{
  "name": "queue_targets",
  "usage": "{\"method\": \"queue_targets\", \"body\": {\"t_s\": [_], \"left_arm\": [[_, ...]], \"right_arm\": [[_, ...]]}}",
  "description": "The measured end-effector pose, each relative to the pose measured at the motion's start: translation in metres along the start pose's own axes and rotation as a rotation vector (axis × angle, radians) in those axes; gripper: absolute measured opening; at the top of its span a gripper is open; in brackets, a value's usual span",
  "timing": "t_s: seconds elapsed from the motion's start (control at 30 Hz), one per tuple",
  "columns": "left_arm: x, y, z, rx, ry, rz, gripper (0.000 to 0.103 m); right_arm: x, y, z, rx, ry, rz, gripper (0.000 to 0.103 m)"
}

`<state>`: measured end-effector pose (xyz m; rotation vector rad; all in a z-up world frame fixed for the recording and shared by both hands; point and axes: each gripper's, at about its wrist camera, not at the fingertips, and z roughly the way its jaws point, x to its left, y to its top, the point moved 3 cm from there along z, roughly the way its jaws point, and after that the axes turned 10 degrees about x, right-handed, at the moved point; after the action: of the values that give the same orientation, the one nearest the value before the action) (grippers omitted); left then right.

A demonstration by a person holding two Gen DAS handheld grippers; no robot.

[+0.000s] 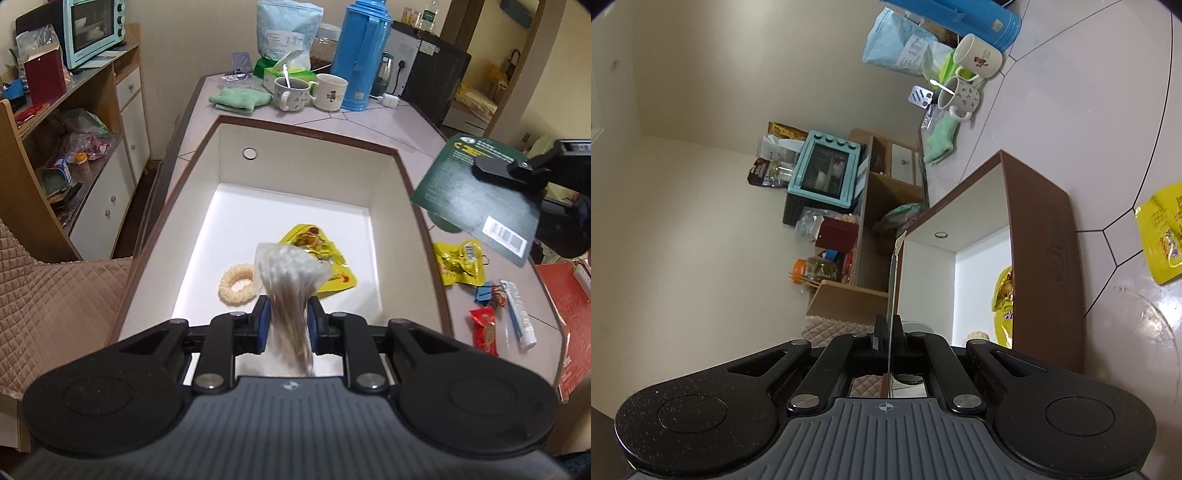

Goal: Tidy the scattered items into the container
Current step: 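Carry the cotton swab bag over the box and release it with the left gripper, then lower the green card into the box and open the right gripper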

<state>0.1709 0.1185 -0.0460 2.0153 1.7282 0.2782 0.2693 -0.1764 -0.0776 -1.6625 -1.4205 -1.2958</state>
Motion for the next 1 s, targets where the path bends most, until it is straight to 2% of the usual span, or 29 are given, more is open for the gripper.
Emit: {"method": "queue_targets", "body": {"t_s": [0.27,0.63,0.77,1.0], "left_arm": [[0.014,0.003,0.006,0.022,0.006,0.006,0.033],[0.027,0.007,-0.005,0.014,0.003,0.003,0.038],[0.031,0.008,-0.005,0.018,-0.001,-0.002,0.038],[0.040,0.013,-0.009,0.006,0.010,-0.010,0.041]], "right_arm": [[0.001,-0.005,0.030,0.055,-0.059,-0.023,0.000],[-0.003,-0.008,0.076,0.127,-0.176,-0.093,0.000],[-0.003,-0.006,0.087,0.131,-0.237,-0.138,0.000],[-0.004,0.004,0.105,0.115,-0.295,-0.164,0.000]]}}
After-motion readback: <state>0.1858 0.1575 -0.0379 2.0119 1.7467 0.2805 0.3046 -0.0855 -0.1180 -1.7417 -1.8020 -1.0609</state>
